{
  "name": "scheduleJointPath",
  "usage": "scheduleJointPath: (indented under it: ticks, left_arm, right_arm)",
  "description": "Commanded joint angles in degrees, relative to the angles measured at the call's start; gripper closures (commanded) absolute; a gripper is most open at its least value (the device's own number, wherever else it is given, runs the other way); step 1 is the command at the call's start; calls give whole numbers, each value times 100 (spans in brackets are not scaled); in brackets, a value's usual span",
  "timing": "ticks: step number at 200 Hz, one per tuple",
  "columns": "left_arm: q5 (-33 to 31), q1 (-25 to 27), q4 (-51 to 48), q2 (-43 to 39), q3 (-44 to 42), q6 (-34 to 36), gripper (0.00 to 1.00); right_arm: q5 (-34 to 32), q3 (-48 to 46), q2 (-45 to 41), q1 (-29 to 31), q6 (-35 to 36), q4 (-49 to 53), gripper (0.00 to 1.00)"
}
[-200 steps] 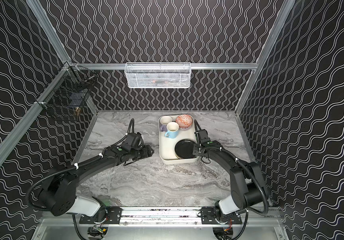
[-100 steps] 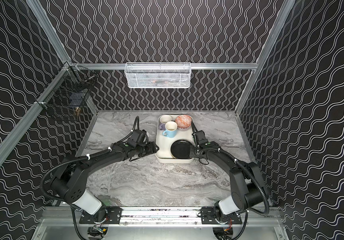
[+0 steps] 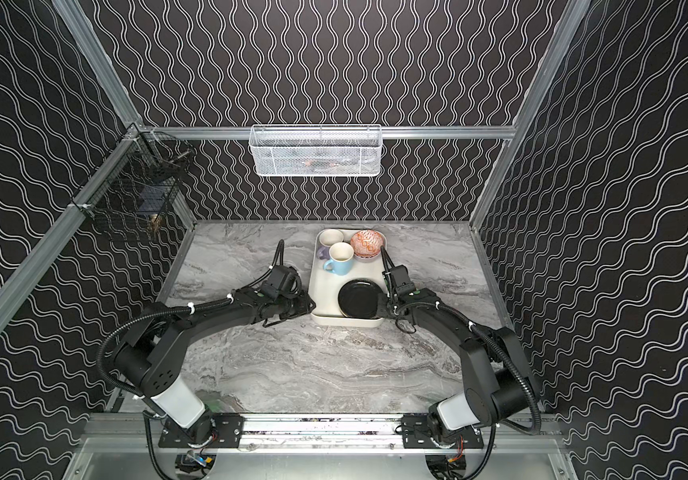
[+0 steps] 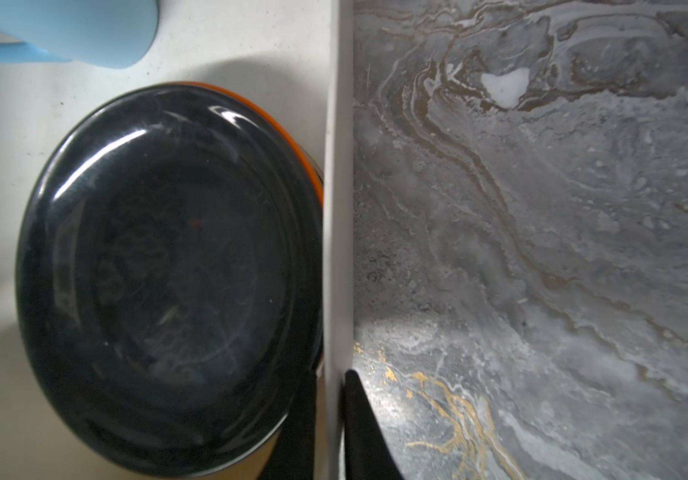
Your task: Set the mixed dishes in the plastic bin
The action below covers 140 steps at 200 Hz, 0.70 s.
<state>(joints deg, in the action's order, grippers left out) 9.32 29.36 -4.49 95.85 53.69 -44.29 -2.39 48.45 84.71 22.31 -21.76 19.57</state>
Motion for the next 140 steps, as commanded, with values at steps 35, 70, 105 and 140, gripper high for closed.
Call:
scheduleJointPath:
  ticks: [35,70,105,140]
  left_arm:
    - [-272,88,-175,-442,-574,17,81]
    - [-321,170,-197,-1038,-1142,-71,81]
    - [-426,331,-219,-1717,-1730,-225,81]
    - [-492,526,-163,-2197,-2221,-440,80]
  right_arm:
    - [299,-446,-217,239,-159,205,85]
    - [152,-758,-374,744,-458,110,85]
    - [-70,-1039,-537,1163,-802,48,85]
    - [-215,-1236,-738,1458,-1042,50,84]
